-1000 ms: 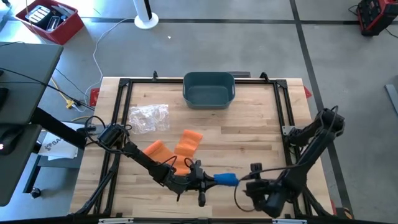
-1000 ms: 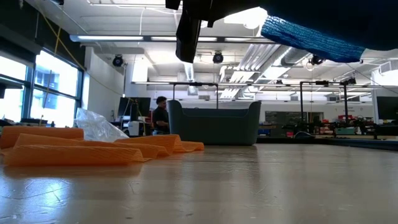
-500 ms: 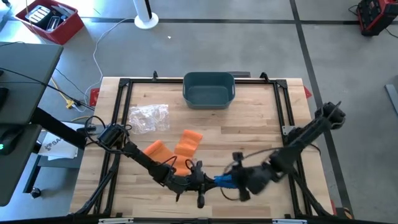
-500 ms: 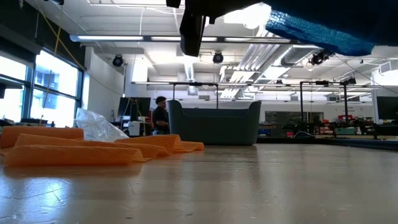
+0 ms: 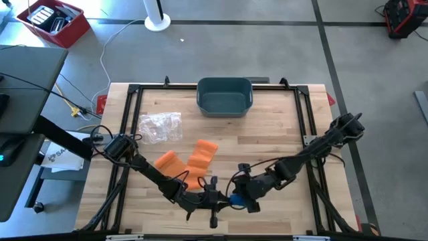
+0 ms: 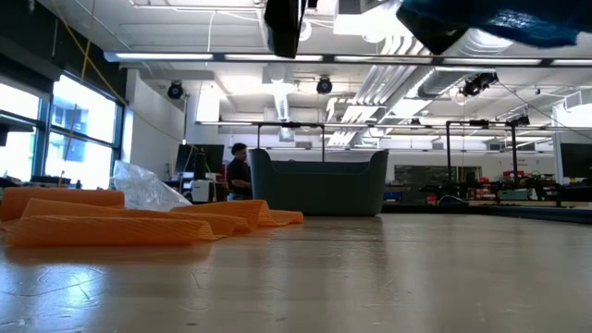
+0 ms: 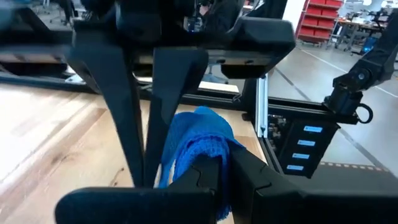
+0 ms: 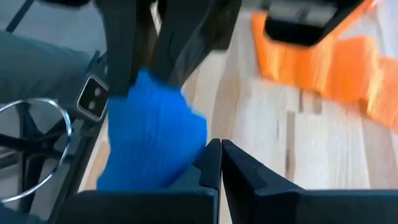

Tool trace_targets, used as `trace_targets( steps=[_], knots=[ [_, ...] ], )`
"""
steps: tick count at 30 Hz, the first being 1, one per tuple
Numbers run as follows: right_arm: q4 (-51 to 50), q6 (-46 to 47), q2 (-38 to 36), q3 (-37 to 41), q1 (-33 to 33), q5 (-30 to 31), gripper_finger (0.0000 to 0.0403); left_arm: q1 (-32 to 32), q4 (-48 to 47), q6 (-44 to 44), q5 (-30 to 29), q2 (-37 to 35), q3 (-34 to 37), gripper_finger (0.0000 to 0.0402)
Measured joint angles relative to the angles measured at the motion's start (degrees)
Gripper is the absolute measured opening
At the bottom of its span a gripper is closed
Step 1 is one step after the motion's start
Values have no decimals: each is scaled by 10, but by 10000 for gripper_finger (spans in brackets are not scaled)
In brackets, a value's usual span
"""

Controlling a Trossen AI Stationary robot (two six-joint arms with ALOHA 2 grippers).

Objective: Roll bandage
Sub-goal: Roll the blue bandage

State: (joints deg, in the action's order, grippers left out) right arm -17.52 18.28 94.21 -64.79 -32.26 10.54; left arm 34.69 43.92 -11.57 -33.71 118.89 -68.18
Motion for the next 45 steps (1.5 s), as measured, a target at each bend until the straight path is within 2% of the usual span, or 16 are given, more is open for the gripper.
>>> trace_targets(
  steps=[9,15,20,24,28,32,36,41,45],
  knots=[
    [-76,85,0,0,-42,19,4,7,-6,45,1,0,-25,6],
    [-98,88,-1,0,-75,24,4,15,-8,89,2,0,-35,6],
    [-186,133,-22,0,-103,27,4,20,-8,108,1,0,-35,6],
    [-275,199,-37,0,-133,80,4,21,-13,132,0,0,-35,6],
    [-313,235,-39,0,-179,135,5,22,-24,136,0,0,-35,6],
    [-280,279,-39,0,-229,171,22,22,-28,136,0,0,-34,6],
    [-188,284,-38,0,-281,254,69,21,-31,133,0,0,-34,6],
    [-29,155,-19,0,-325,393,143,20,-34,130,0,0,-34,6],
    [51,70,3,0,-308,436,199,19,-34,122,-5,0,-34,6]
  ],
)
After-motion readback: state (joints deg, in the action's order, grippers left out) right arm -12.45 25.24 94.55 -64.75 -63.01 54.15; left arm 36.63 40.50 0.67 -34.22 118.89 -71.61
